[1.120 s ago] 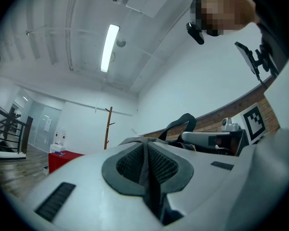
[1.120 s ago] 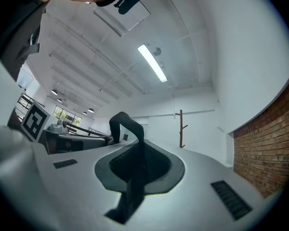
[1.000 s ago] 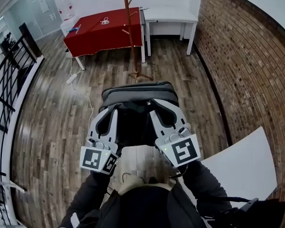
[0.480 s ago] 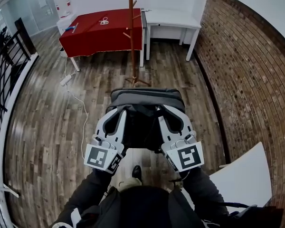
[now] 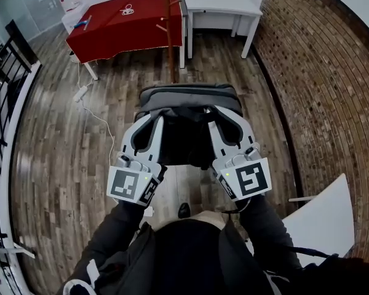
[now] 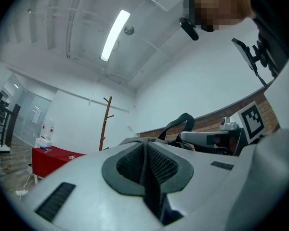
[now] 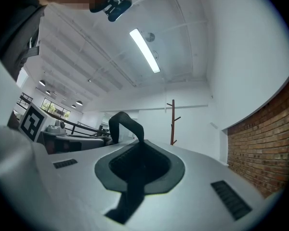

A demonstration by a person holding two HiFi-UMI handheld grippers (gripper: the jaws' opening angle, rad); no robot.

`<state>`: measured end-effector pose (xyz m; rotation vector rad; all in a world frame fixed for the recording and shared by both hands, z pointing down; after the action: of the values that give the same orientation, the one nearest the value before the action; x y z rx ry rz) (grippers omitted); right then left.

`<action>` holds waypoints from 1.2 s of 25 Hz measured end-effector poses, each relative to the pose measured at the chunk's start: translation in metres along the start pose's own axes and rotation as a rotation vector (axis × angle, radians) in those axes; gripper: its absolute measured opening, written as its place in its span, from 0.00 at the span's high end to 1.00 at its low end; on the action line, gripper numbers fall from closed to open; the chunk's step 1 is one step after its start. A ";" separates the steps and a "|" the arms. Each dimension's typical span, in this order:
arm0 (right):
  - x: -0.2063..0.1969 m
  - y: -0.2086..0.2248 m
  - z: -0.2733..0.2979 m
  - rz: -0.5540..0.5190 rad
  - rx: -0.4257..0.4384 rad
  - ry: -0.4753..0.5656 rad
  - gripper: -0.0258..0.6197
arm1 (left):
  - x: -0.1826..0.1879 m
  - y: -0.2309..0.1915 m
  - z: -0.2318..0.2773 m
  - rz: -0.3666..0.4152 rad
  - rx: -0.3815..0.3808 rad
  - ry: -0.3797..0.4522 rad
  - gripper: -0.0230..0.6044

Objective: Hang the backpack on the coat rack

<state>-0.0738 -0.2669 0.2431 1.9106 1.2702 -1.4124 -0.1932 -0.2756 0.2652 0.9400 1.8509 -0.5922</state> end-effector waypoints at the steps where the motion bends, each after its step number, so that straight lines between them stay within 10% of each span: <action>1: -0.002 0.002 0.007 -0.001 -0.002 0.002 0.93 | 0.000 -0.006 0.005 0.002 -0.005 0.001 0.91; 30: -0.100 0.161 0.192 0.024 0.086 0.058 0.93 | -0.090 -0.121 0.215 0.052 0.068 0.032 0.91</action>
<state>-0.0366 -0.5345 0.2354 2.0304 1.2274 -1.4304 -0.1541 -0.5344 0.2523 1.0446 1.8383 -0.6151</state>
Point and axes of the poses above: the fingertips, and each gripper's own axes: z forward along the fingers, y to its right, x out of its top, the point moved 1 cm from there along -z, backward along the fingers, and after that the axes turned 12 degrees about y, right-handed, at the moved point
